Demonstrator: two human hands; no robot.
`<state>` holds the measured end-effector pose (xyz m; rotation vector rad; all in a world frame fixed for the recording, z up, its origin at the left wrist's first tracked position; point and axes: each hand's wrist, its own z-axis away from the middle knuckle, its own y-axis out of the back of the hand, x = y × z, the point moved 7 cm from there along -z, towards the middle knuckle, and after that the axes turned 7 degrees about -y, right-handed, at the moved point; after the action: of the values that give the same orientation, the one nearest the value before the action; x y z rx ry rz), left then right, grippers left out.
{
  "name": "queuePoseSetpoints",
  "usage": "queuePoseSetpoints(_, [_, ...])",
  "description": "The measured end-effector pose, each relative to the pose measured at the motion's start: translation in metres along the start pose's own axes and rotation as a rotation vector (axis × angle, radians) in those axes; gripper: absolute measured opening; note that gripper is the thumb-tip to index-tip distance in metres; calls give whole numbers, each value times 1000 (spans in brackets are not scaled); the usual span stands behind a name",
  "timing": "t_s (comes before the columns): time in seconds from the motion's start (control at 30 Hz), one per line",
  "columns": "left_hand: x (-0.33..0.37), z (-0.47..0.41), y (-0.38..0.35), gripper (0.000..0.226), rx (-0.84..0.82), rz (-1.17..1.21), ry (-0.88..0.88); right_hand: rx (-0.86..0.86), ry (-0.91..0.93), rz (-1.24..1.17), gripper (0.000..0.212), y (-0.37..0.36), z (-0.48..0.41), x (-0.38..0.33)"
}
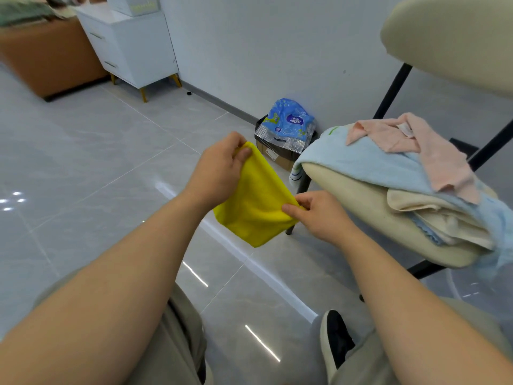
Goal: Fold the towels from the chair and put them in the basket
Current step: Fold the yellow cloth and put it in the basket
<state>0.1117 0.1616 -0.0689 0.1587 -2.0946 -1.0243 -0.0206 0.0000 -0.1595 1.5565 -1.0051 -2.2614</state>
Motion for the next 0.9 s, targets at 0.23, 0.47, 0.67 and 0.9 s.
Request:
queuePoseSetpoints(0.23, [-2, 2, 3, 18, 9, 30, 7, -7, -259, -396, 14, 2, -6, 23])
queuePoseSetpoints(0.47, [6, 4, -5, 17, -11, 51, -25, -35, -471, -667, 15, -8, -5, 38])
queuePoseSetpoints(0.67, [-6, 1, 3, 19, 82, 73, 90, 7, -343, -680, 14, 1, -13, 31])
queuePoseSetpoints(0.9, [-10, 3, 8, 28, 112, 52, 122, 35, -281, -642, 7, 11, -14, 24])
